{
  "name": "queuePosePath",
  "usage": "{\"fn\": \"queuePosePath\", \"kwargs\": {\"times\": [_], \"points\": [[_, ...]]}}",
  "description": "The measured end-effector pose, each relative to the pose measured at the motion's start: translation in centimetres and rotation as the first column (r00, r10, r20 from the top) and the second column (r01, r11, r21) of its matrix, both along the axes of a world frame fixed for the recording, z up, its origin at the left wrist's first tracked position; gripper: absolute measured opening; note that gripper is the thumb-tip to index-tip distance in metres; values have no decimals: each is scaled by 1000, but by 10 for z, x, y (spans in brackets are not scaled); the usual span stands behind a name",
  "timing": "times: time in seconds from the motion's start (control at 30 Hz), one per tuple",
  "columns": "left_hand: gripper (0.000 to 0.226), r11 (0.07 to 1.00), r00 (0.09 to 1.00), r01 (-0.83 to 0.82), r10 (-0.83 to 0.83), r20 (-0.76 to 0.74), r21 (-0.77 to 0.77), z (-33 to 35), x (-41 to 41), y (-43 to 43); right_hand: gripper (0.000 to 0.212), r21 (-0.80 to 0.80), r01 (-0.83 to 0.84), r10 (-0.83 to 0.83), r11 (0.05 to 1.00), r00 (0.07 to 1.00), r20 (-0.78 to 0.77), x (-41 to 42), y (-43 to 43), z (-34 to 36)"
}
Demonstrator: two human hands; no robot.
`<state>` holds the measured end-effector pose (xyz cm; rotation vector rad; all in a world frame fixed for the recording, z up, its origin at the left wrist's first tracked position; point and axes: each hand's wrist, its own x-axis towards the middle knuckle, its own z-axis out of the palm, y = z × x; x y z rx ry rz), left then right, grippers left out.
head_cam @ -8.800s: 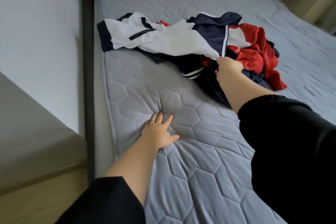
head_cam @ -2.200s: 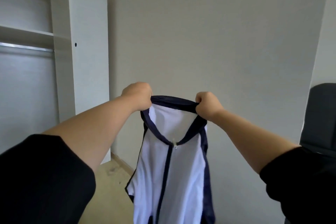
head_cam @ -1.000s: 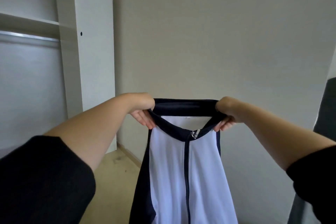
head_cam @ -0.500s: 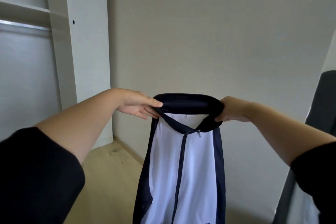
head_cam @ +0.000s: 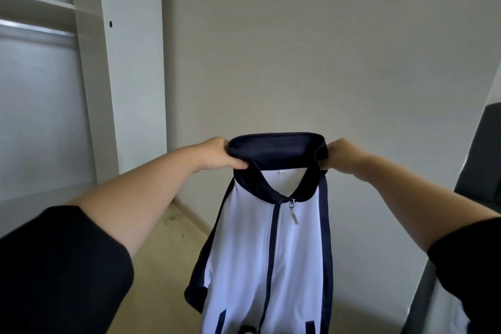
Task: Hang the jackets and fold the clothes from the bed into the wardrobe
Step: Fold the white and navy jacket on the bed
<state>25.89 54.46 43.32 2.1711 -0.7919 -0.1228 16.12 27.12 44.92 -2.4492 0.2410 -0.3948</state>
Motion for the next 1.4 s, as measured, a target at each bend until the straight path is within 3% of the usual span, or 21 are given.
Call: {"fn": "queuePosePath", "kwargs": {"times": [0.03, 0.07, 0.17, 0.27, 0.3, 0.33, 0.4, 0.5, 0.67, 0.8, 0.9, 1.03, 1.13, 1.27, 1.4], "points": [[19, 999, 1000, -7, 6, -21, -34, 0, 1, 0, 3, 15, -23, 23, 1000, 1000, 18, -2, 0, 1], [18, 996, 998, -15, 10, -60, -88, -1, 3, 0, 11, 41, -57, 56, 997, 998, 29, -4, 1, 1], [23, 906, 968, -154, 60, -242, -394, -1, 3, -8, 16, 204, -211, 192, 956, 975, 108, -6, 9, 1], [35, 811, 937, -347, 274, -219, -470, -5, 2, -25, 9, 230, -221, 178, 948, 965, 192, -1, 18, 4], [41, 786, 933, -357, 271, -237, -504, -5, 1, -29, 9, 222, -191, 140, 956, 964, 226, 1, 21, 6], [48, 761, 926, -353, 200, -320, -544, -5, -1, -32, 9, 224, -163, 102, 961, 960, 262, 3, 23, 7], [65, 742, 835, -298, -102, -541, -601, -4, -5, -31, 11, 278, -147, 51, 949, 944, 325, 6, 26, 10], [83, 678, 658, -167, -464, -593, -716, -14, -8, -23, 16, 358, -143, 1, 923, 930, 367, 8, 24, 15], [92, 601, 588, -113, -602, -541, -791, -56, -15, -23, 15, 461, -102, -83, 882, 928, 364, 8, 22, 17], [84, 580, 466, -149, -673, -574, -801, -85, -23, -36, 15, 605, -204, -37, 770, 932, 360, 2, 24, 19], [77, 639, 505, -37, -651, -566, -768, -106, -31, -49, 15, 658, -261, 3, 706, 930, 367, -3, 27, 21], [89, 672, 577, 153, -656, -487, -725, -107, -38, -63, 15, 662, -271, 17, 699, 931, 364, -9, 24, 25], [60, 703, 693, 79, -548, -468, -707, -96, -33, -65, 15, 634, -231, -7, 738, 937, 350, -14, 10, 24], [28, 820, 876, 5, -280, -393, -572, -73, -19, -49, 15, 339, -142, 54, 930, 965, 256, -24, -14, 14], [10, 898, 947, 5, -146, -286, -440, -44, -10, -37, 19, 66, -11, 0, 998, 985, 174, -28, -29, -1]]}}
